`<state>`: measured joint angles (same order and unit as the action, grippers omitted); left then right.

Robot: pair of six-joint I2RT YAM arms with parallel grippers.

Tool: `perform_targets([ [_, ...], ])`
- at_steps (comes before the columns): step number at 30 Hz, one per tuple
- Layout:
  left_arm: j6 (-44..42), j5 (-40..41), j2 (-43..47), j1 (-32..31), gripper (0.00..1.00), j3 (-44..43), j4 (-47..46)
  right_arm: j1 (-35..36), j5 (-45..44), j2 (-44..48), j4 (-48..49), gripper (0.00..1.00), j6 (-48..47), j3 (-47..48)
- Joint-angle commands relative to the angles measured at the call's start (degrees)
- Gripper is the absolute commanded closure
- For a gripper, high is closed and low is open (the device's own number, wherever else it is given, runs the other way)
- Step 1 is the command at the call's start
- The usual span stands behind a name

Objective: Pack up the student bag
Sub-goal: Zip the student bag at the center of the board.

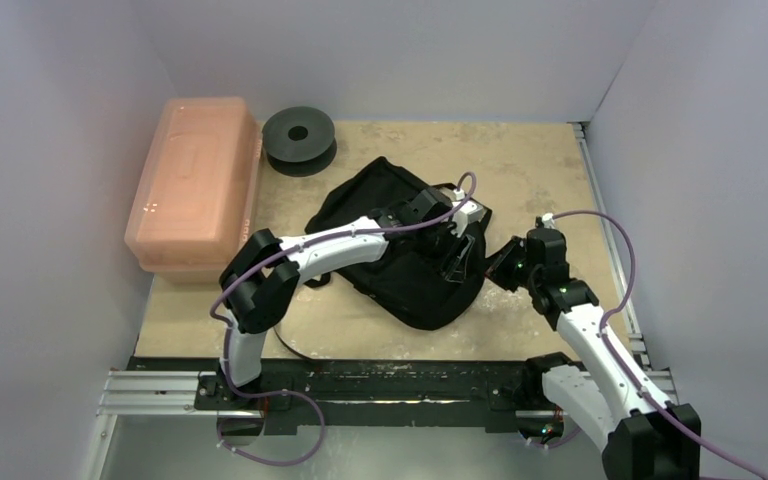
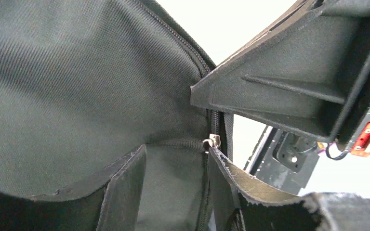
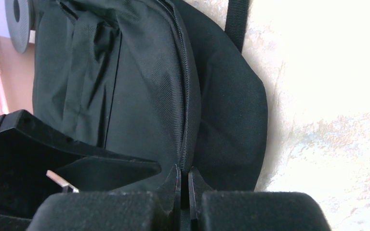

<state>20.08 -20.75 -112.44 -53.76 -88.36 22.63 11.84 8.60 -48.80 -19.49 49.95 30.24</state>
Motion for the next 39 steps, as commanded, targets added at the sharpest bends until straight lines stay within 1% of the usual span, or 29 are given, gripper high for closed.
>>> perform_targets([
  [1, -7.6, -0.7, 3.0, -0.1, 0.52, 4.3, -12.6, -0.9, 4.8, -0.3, 6.2, 1.0, -1.0, -0.1],
  [6, -9.8, -1.4, 0.9, -1.5, 0.52, 4.6, -13.8, -1.6, 7.3, -1.2, 6.3, 1.0, -1.3, 0.8],
  [11, -9.5, 0.6, -1.6, -2.2, 0.51, 3.1, -15.0, -1.7, 9.8, -0.3, 7.2, 1.0, -0.1, 0.2],
  [13, -9.3, 0.9, -2.9, -2.3, 0.53, 2.0, -15.1, -1.7, 10.5, 0.0, 7.4, 1.0, 0.1, -0.5],
  [17, -9.1, -0.6, -5.0, -2.1, 0.68, -0.9, -10.8, -2.0, 10.2, 1.4, 7.3, 1.0, 0.2, -0.4],
  [20, -9.2, -2.2, -4.0, -1.9, 0.88, -1.1, -9.2, -2.2, 10.3, 2.2, 8.1, 1.0, 0.3, -0.5],
  [23, -9.2, -0.8, 0.1, -1.5, 1.0, -0.2, -6.9, -2.4, 9.9, 2.0, 8.1, 1.0, -0.5, -1.2],
  [27, -9.4, 3.7, 5.9, -1.4, 1.0, -0.6, -1.9, -2.4, 7.6, 2.5, 8.3, 1.0, -3.3, -2.3],
  [30, -7.2, 5.7, 9.4, -1.4, 1.0, 0.5, 0.0, -2.5, 6.0, 2.6, 7.5, 1.0, -7.4, -2.0],
  [33, -4.5, 4.7, 12.3, -1.4, 1.0, 3.5, -0.8, -2.5, 5.1, 3.7, 6.8, 1.0, -10.7, -1.5],
  [36, -3.3, 2.5, 13.7, -1.5, 1.0, 5.9, -1.6, -2.4, 7.7, 4.1, 7.7, 1.0, -12.1, -1.3],
  [37, -3.2, 2.4, 13.9, -1.4, 1.0, 6.5, -1.8, -2.5, 10.0, 4.2, 8.6, 1.0, -12.4, -1.7],
  [39, -3.3, 2.5, 14.2, -1.3, 1.0, 7.7, -1.6, -2.5, 10.2, 4.8, 8.6, 1.0, -12.9, -2.0],
])
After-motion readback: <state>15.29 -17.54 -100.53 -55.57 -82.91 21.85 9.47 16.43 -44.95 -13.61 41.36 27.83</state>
